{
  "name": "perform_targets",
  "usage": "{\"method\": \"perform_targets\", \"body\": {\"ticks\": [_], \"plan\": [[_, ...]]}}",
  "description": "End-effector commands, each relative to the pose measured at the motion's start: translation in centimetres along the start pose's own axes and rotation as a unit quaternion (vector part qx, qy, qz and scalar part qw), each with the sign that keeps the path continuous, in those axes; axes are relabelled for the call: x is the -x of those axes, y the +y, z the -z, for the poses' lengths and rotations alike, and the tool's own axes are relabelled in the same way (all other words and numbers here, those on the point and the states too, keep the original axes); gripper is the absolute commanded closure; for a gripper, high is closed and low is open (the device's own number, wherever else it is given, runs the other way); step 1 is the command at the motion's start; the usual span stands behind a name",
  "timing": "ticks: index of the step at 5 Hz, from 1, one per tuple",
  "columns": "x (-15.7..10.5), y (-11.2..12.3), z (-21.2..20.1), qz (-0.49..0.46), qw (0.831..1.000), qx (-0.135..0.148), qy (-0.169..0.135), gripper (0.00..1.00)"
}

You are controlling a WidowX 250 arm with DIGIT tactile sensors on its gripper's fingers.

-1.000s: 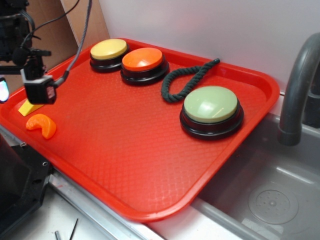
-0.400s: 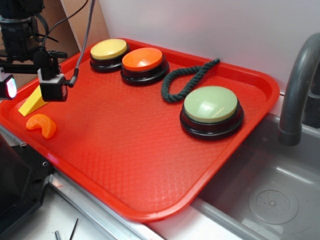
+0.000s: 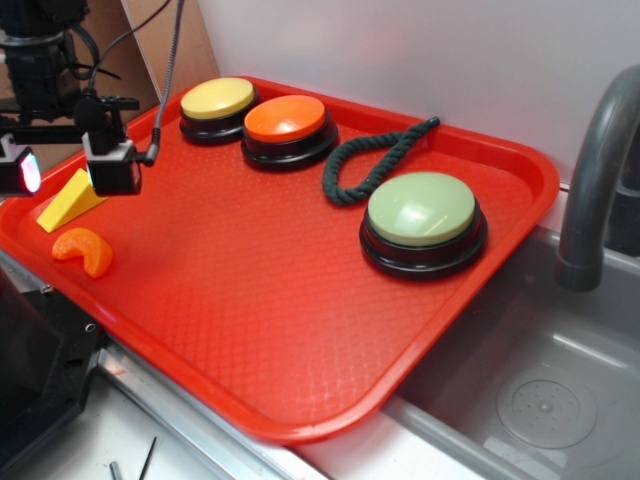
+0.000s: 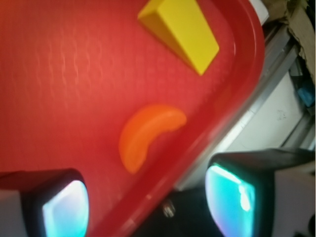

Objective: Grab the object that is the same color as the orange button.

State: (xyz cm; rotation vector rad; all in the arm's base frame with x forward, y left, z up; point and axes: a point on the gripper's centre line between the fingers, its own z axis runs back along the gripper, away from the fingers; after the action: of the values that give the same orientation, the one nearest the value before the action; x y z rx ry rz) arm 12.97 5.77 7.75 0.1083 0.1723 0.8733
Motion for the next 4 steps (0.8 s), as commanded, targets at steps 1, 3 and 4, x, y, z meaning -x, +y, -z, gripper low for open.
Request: {"method": "perform_targets", "body": {"ticks": [1, 3, 4], "plan": [[-0.4, -1.4, 2.1, -0.066, 0.997, 0.006, -0.034, 0.0], [0.9, -1.5, 4.5, -0.071, 0.996, 0.038, -0.036, 0.0], [1.1, -1.4, 5.1, -0.062, 0.996, 0.045, -0.038, 0.0]]}}
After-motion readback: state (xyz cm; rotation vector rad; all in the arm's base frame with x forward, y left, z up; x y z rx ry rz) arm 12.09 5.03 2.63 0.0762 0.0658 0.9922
